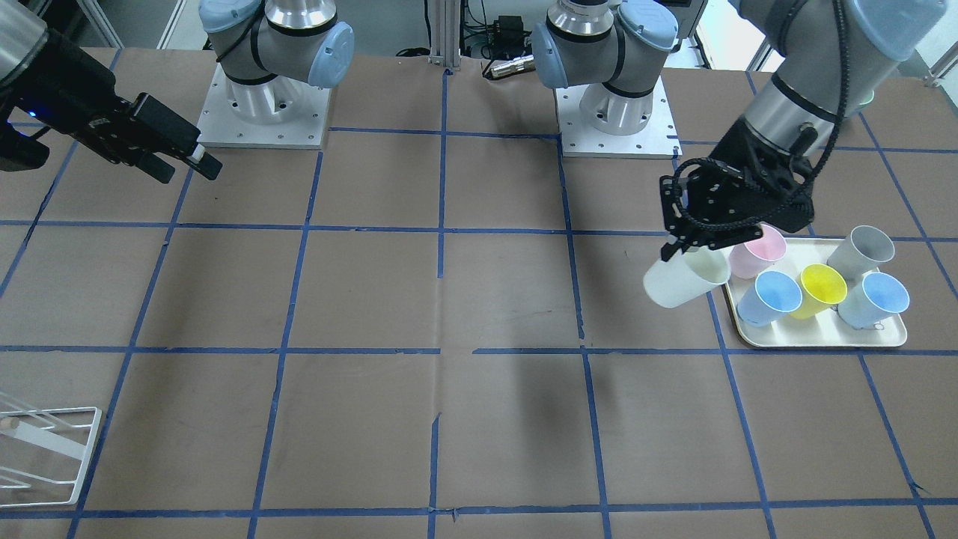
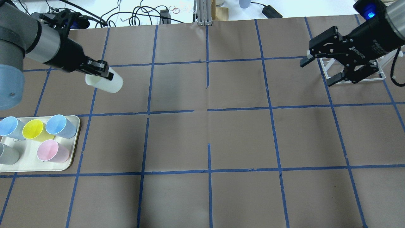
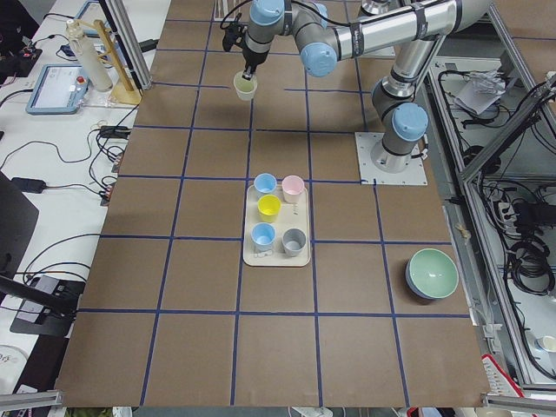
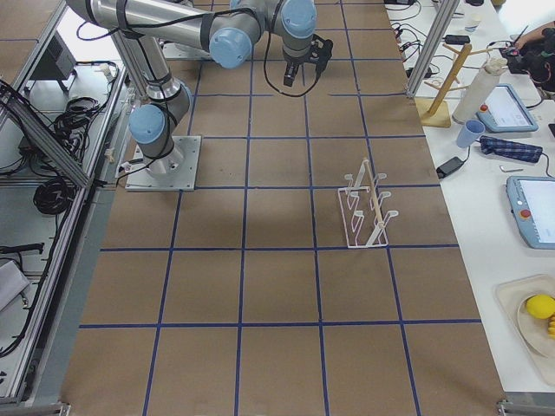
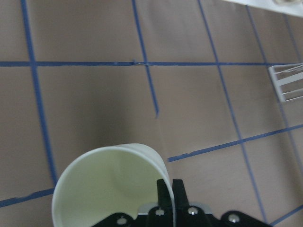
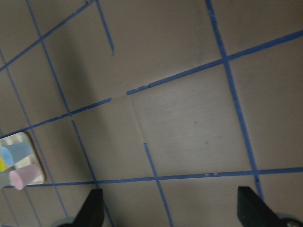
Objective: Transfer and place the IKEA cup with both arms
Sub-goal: 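Carry the white cup with the left gripper over the cup tray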
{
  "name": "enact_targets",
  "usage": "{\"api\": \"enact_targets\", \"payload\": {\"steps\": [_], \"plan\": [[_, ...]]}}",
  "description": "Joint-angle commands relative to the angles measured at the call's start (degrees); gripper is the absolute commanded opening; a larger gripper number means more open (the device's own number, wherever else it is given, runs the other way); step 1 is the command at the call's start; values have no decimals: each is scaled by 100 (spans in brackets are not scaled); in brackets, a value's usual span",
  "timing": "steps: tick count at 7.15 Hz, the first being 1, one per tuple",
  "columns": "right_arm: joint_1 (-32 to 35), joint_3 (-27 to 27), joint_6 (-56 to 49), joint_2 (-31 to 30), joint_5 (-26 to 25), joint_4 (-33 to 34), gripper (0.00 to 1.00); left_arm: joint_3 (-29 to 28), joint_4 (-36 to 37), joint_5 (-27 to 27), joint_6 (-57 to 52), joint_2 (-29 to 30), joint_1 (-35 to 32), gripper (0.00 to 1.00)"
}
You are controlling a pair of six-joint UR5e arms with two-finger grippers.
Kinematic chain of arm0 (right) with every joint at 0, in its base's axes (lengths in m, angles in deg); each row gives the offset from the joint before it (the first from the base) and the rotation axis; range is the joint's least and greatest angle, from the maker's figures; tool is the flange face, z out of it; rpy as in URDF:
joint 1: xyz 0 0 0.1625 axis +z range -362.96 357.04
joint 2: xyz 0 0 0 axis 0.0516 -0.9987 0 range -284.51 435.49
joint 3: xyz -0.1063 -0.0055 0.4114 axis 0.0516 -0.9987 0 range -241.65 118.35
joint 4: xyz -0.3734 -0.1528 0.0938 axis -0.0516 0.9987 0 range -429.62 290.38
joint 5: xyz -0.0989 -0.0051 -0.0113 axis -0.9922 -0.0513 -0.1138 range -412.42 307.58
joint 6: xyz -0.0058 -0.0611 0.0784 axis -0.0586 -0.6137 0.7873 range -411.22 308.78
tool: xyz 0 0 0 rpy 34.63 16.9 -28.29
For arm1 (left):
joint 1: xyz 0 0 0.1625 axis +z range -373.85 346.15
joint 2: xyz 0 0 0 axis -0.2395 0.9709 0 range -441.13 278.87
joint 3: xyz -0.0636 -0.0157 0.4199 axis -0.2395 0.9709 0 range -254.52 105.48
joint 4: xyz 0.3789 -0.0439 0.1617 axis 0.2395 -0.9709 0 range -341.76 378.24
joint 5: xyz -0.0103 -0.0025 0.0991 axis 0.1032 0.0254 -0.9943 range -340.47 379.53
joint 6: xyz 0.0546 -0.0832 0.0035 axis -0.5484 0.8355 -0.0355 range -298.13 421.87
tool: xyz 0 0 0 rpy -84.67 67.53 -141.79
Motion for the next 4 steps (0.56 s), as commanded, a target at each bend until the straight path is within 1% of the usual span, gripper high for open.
{"api": "enact_targets", "payload": {"steps": [1,2,3,4], "plan": [[94,1,254,-34,-1020,347,100,7,-666,-733,-2545,-70,1220,0],[138,-8,254,-173,-1160,356,100,7,-790,-908,-3522,-70,1731,0],[243,35,359,-271,-1266,365,100,94,-800,-1240,-4402,-70,2049,0],[497,27,394,-289,-1606,365,100,200,-730,-1339,-5429,-53,2340,0]]}}
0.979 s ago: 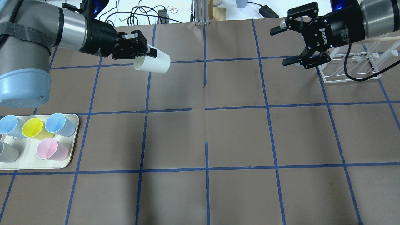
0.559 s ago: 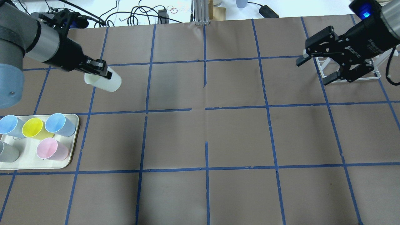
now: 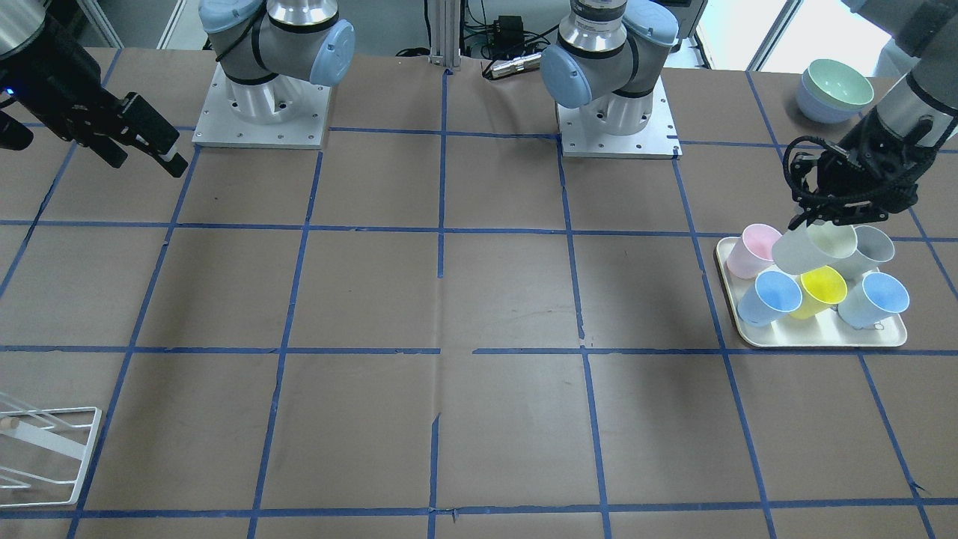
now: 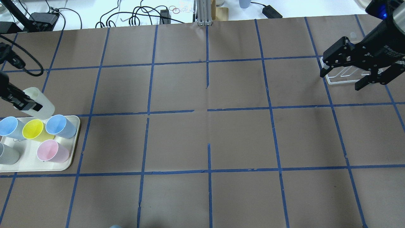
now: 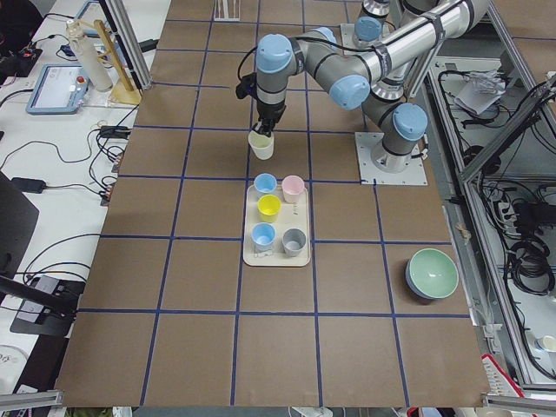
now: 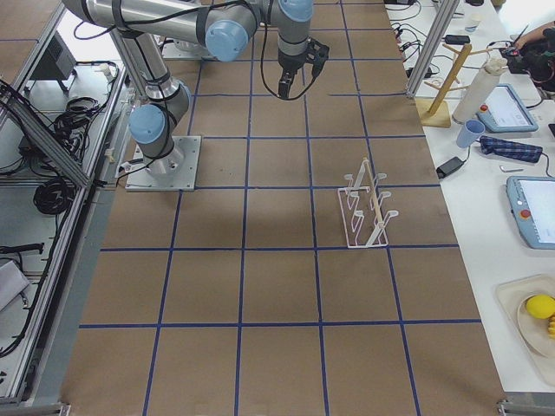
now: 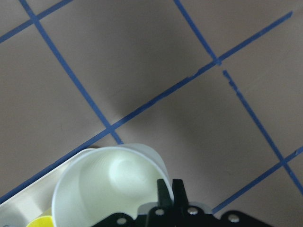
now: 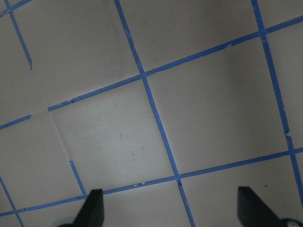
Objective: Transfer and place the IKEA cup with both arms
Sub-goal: 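Carry the white cup with the left gripper over the cup tray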
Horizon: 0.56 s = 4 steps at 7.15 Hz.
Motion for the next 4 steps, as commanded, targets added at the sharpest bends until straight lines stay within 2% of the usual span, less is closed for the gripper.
{"api": "enact_targets", "payload": {"steps": [1,2,4], "plan": [[591,16,93,-46,-848,38,100,215,56,-227,-2092,21,753,0],[812,16,398,-46,-845,47,100,373,74,-236,-2779,21,1053,0],[1198,33,682,-81,-871,-5,100,821,616,-227,-3609,-6,1615,0]]}}
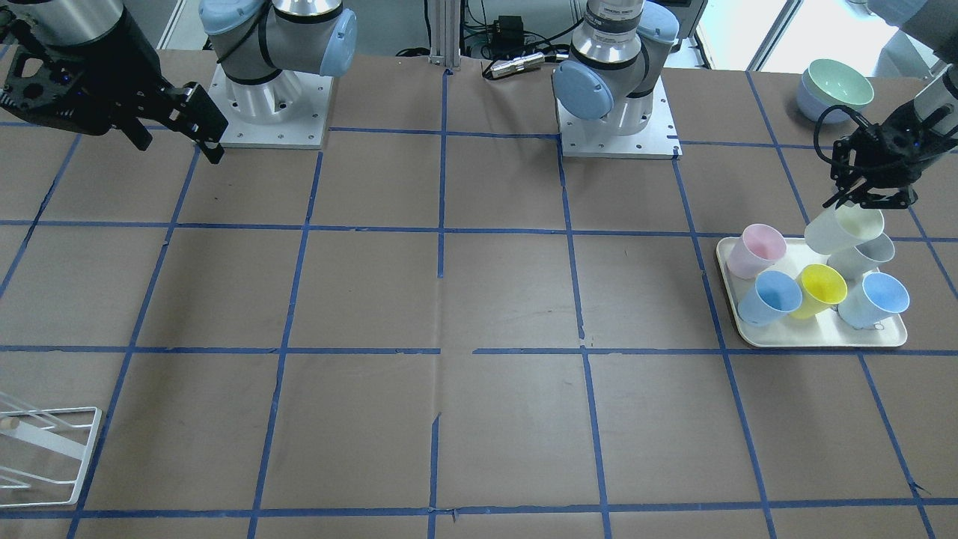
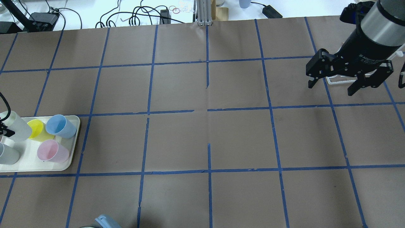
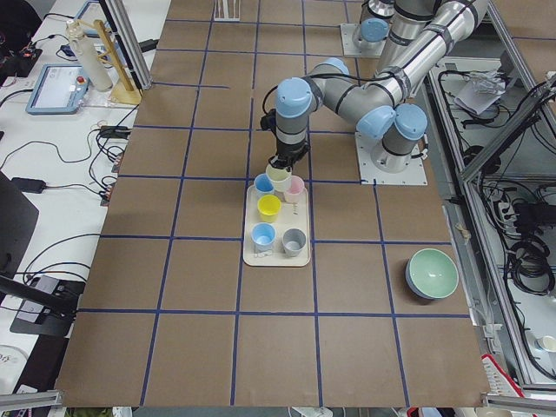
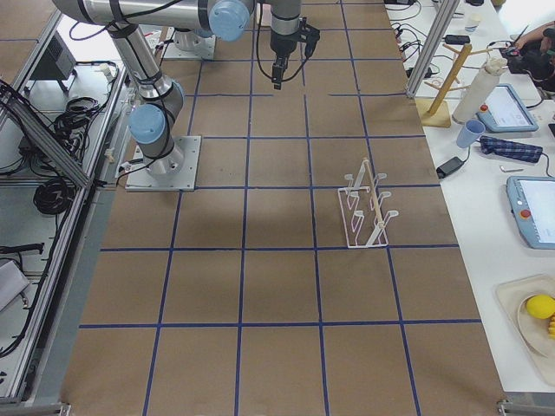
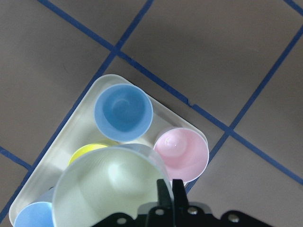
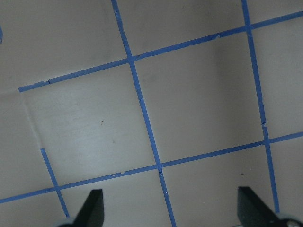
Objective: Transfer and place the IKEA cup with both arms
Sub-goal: 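Carry the white cup with the left gripper over the cup tray, then lower the white cup into the empty tray slot and open the left gripper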
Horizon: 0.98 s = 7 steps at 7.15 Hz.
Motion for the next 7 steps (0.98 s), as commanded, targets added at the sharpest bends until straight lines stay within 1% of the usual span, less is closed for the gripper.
{"api": "enact_targets", "payload": {"steps": [1,2,3,4,5,6,7], "plan": [[478,18,164,14,-14,-26,100,468,683,11,-827,-6,535,0],[576,18,251,32,-5,17,100,653,1087,11,-908,55,597,0],[612,44,157,32,39,-43,100,855,1161,11,-891,73,650,0],[647,140,-158,-20,83,-87,100,1083,1362,28,-865,125,677,0],[656,167,-352,-221,22,-79,100,1347,1808,20,-865,134,677,0],[656,176,-285,-266,4,-1,100,1549,2204,20,-874,187,677,0],[656,176,-353,-223,-39,0,100,1630,2295,46,-865,239,677,0]]}}
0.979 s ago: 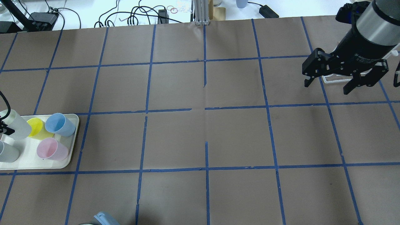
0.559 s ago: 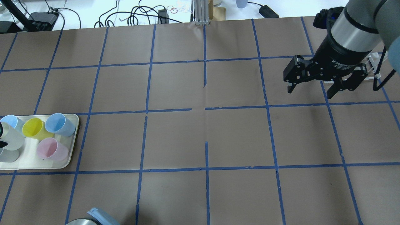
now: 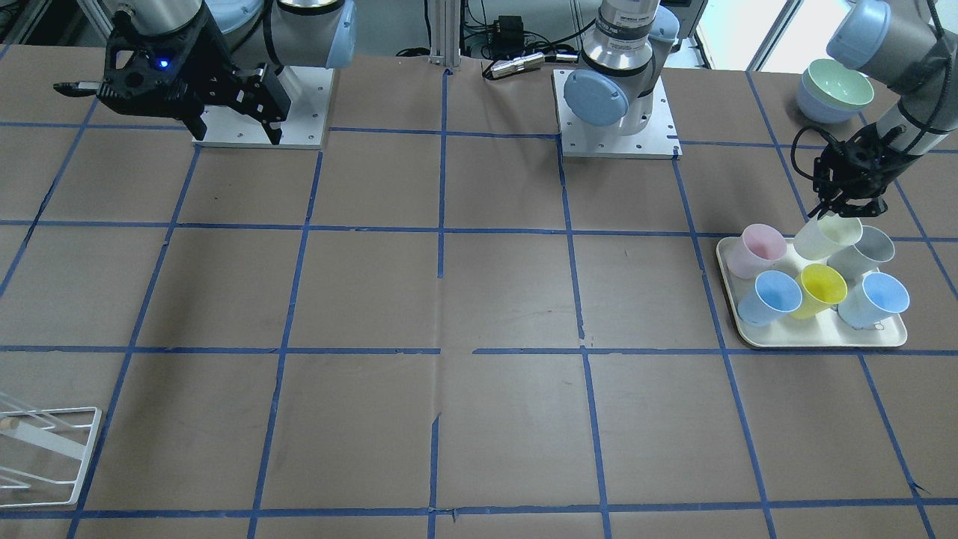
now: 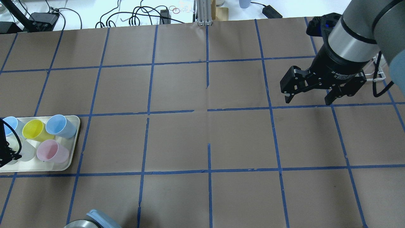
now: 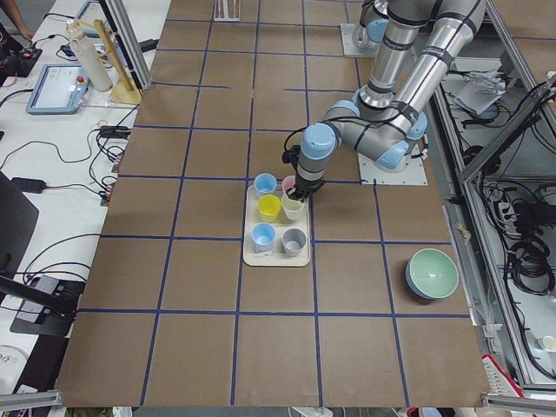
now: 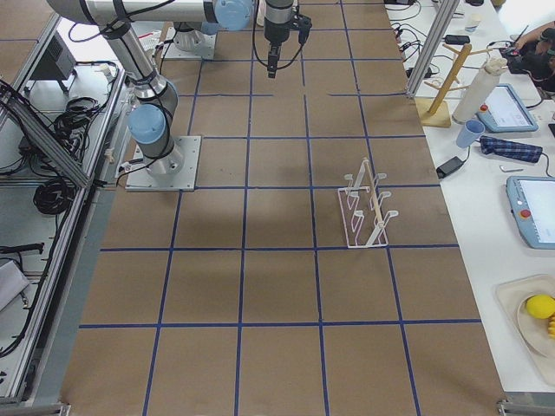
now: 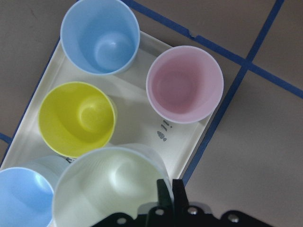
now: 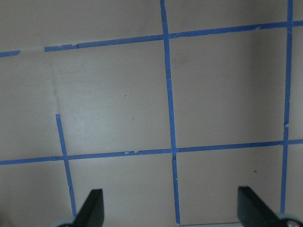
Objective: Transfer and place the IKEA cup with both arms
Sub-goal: 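Lower the white cup into the empty tray slot and open the left gripper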
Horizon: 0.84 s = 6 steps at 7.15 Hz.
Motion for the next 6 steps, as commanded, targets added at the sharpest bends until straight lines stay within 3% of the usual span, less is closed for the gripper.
{"api": "enact_targets", "payload": {"steps": [1,3,4,5,6], "plan": [[5,3,-17,26,-315,44,100,179,319,29,13,141,4,0],[13,20,-95,27,-344,44,100,162,407,29,4,308,4,0],[13,11,-105,27,-344,44,100,153,407,20,22,335,4,26],[22,20,-87,18,-222,-8,100,127,399,-15,74,387,4,99],[31,20,-148,0,-108,35,100,109,390,-32,144,396,4,100]]}}
